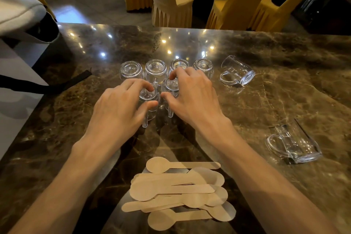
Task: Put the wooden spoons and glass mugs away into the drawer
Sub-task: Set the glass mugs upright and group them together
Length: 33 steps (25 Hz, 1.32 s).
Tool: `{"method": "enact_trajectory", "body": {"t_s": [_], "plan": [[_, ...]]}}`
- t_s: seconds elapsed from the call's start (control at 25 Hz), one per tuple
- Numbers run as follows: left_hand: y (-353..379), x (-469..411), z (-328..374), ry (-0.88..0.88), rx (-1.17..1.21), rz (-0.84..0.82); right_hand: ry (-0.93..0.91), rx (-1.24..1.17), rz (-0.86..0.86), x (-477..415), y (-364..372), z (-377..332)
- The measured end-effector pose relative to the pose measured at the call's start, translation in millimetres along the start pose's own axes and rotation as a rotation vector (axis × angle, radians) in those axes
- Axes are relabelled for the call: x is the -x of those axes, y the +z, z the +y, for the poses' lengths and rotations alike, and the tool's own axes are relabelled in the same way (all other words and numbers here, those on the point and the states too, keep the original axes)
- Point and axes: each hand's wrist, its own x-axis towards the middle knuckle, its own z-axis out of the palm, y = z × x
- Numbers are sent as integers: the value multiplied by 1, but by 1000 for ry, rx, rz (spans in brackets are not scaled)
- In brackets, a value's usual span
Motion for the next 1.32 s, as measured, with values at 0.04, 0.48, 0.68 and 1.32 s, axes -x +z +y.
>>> {"method": "enact_trajectory", "body": {"t_s": [0.04,0.48,0.68,1.32], "plan": [[1,-1,0,-2,3,6,3,2,-3,-1,0,0],[14,-3,-10,-13,38,19,0,-11,-4,-1,4,1],[19,-2,-14,-30,86,28,-16,-17,3,2,5,2],[8,-15,-3,70,88,16,-12,-7,87,10,-6,13]]}}
